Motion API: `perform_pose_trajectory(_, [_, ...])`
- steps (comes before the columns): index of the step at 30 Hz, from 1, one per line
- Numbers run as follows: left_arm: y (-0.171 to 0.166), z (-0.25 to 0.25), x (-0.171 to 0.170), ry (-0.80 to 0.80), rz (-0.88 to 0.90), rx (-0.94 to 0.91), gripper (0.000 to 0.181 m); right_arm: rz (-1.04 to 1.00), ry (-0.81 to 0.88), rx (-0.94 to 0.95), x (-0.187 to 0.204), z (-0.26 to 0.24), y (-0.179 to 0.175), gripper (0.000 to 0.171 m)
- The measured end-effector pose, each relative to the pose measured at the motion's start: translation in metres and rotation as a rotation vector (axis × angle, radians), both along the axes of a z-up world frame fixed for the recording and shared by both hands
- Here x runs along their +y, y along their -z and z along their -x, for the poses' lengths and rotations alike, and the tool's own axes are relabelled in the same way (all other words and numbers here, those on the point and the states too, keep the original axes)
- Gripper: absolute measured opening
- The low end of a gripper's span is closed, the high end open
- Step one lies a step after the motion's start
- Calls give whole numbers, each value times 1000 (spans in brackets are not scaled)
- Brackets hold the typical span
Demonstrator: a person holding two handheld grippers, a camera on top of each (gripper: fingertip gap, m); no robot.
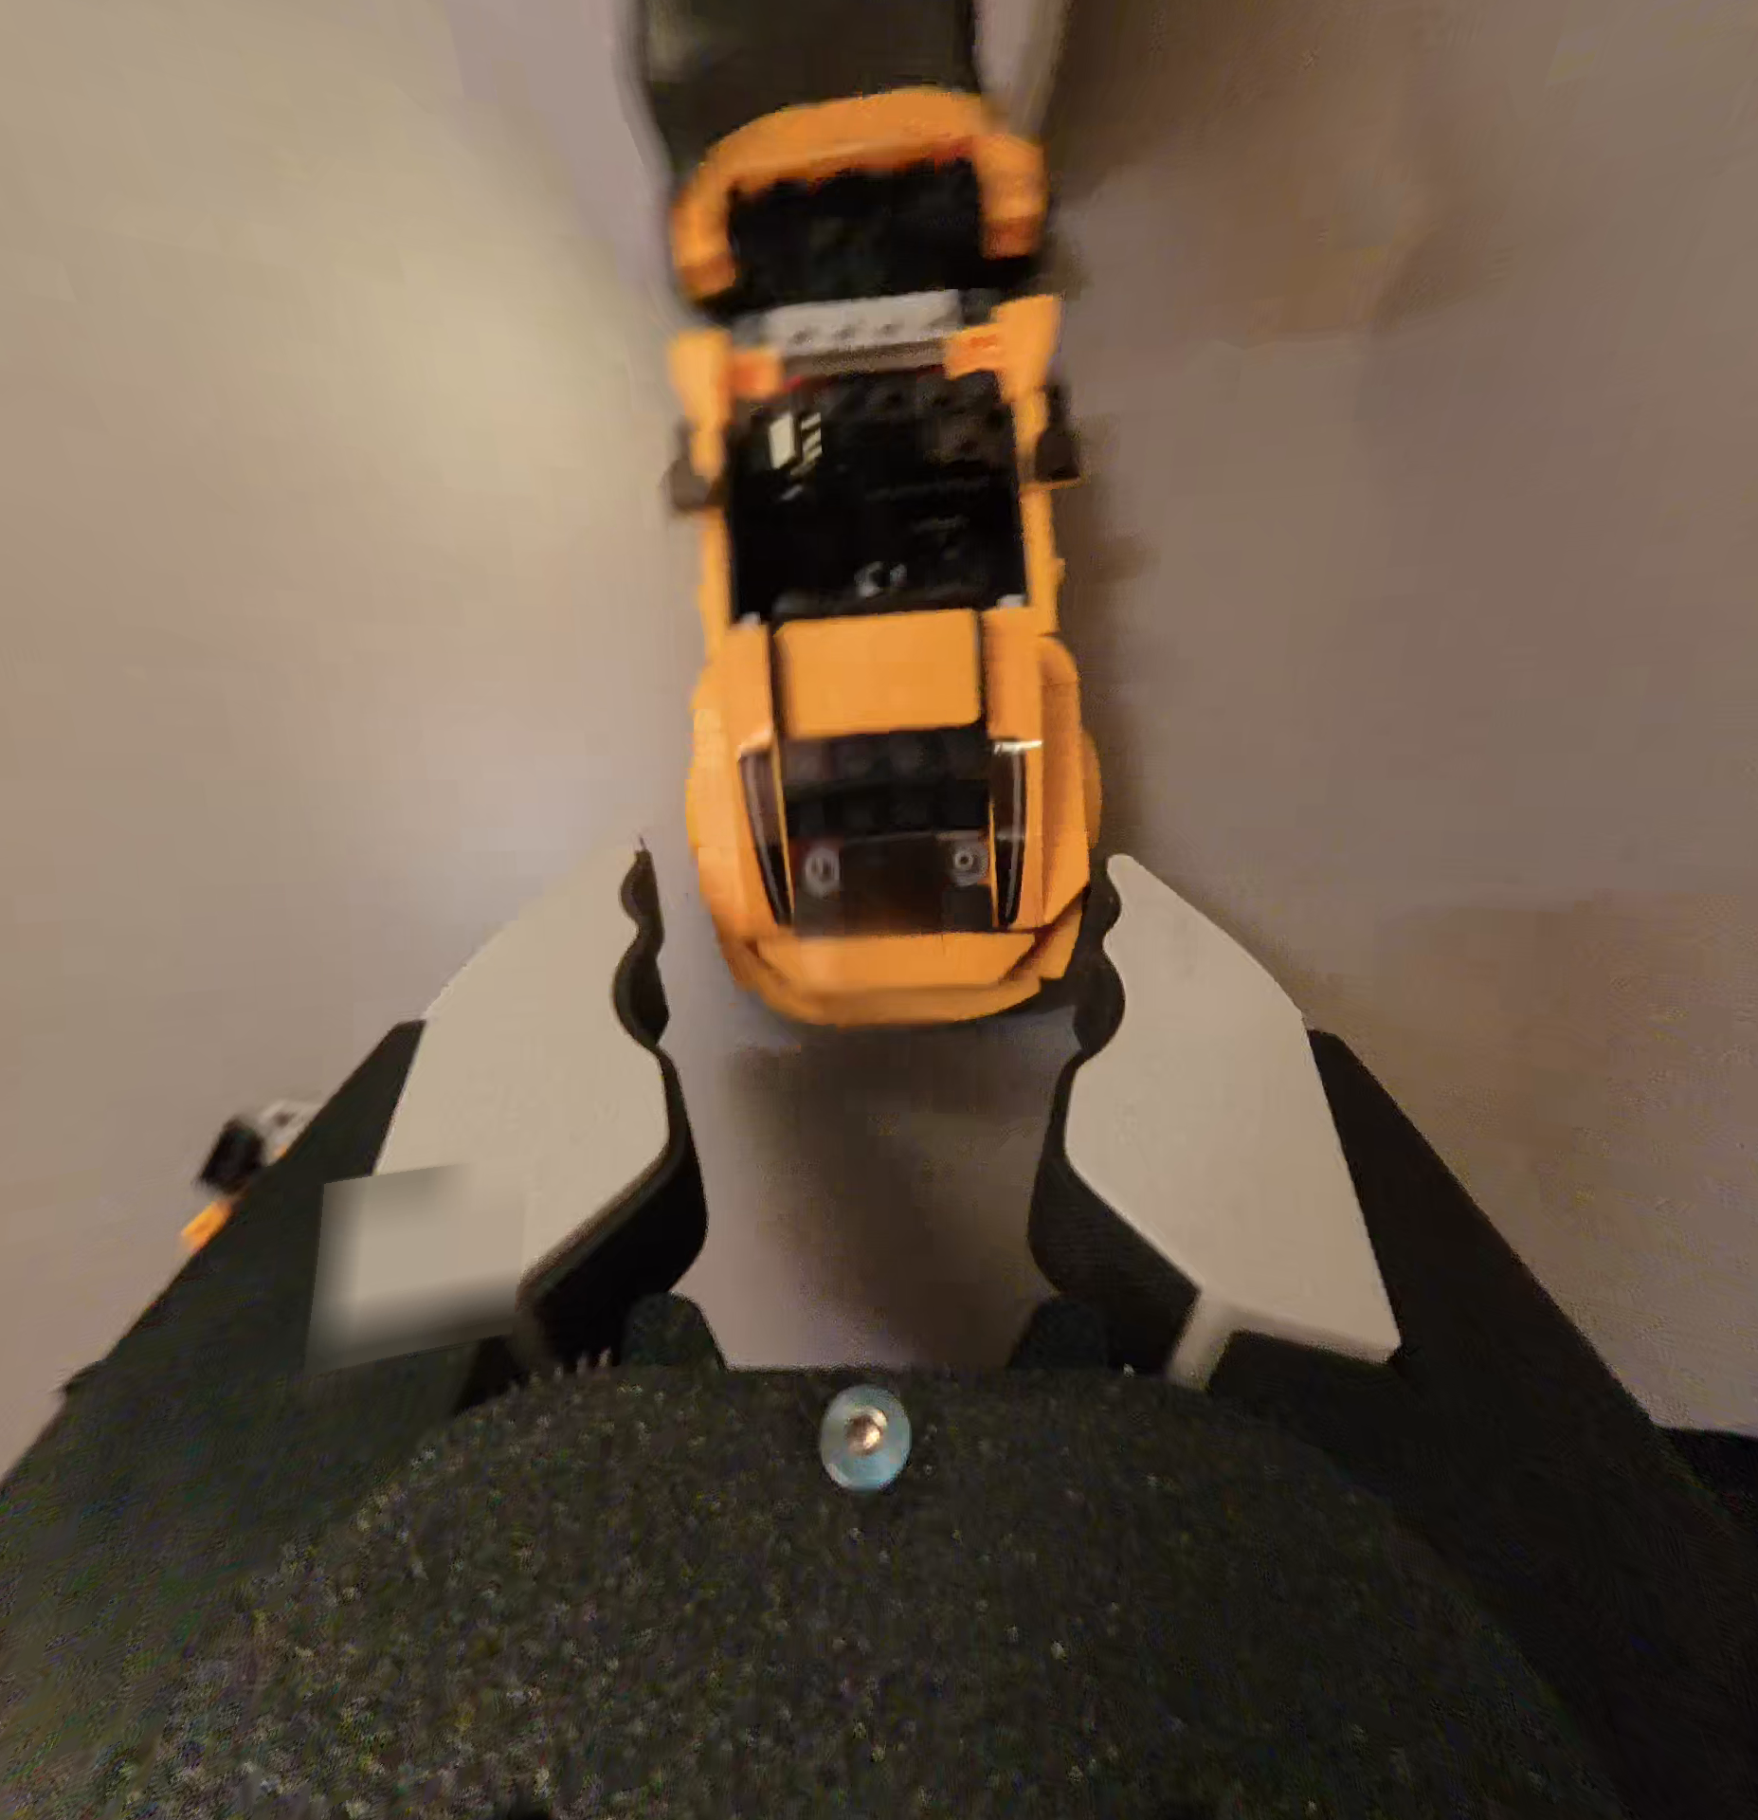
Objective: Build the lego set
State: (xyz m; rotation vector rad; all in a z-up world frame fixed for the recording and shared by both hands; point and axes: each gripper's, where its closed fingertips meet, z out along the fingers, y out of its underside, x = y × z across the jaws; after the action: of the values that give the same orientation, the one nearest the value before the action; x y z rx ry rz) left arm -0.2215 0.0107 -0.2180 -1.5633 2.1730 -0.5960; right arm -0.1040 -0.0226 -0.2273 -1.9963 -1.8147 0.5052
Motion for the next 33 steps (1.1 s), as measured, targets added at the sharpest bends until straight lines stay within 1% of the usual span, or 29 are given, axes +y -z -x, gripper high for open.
perform_pose_trajectory(1, [-1, -1, 12, -40, -13, -15, 78, -3, 59, -4, -1, -3, 0, 63])
perform_pose_trajectory(3, [-4, -4, 40, -178, -77, -62, 71, -3, 178, -6, -10, -9, -1, 44])
perform_pose_trajectory(5, [-9, -9, 67, -367, -164, -134, 54, -17, 248, 11, -24, -7, -5, 34])
perform_pose_trajectory(6, [-9, -12, 70, -426, -172, -164, 49, -9, 254, 37, -35, 0, -7, 32])
perform_pose_trajectory(8, [-6, -16, 68, -480, -183, -176, 47, -12, 210, 89, -58, 18, -13, 27])
perform_pose_trajectory(10, [-4, -18, 59, -455, -180, -166, 44, -93, 163, 100, -64, 24, -18, 27])
perform_pose_trajectory(11, [-4, -19, 50, -431, -141, -158, 41, -134, 156, 114, -60, 23, -23, 28])
perform_pose_trajectory(13, [-3, -24, 30, -391, -16, -159, 38, -194, 199, 173, -40, 14, -33, 34])
perform_pose_trajectory(14, [-4, -28, 20, -373, 40, -174, 38, -213, 240, 153, -25, 3, -32, 38])
perform_pose_trajectory(16, [-5, -38, 3, -332, 131, -195, 46, -142, 288, 105, -13, -9, -22, 45])
perform_pose_trajectory(18, [-6, -46, -10, -286, 179, -209, 51, -64, 287, 124, -16, 0, -17, 53])
perform_pose_trajectory(20, [-5, -49, -14, -267, 196, -218, 58, -97, 297, 53, -12, 2, -4, 47])
perform_pose_trajectory(21, [-4, -49, -16, -259, 205, -217, 60, -106, 298, 64, -12, 7, -4, 40])
perform_pose_trajectory(22, [-5, -48, -19, -250, 214, -216, 62, -106, 312, 78, -12, 11, -6, 27])
perform_pose_trajectory(26, [-8, -41, -25, -230, 178, -197, 63, -117, 425, 70, -13, 19, -5, 26])
perform_pose_trajectory(29, [-5, -32, -30, -213, 122, -168, 60, -93, 611, 75, -18, 30, -6, 26])
perform_pose_trajectory(31, [1, -25, -31, -218, 86, -135, 61, -127, 730, 105, -17, 46, -10, 25])
perform_pose_trajectory(33, [6, -21, -35, -222, 90, -109, 68, -187, 717, 127, -23, 72, -10, 23])
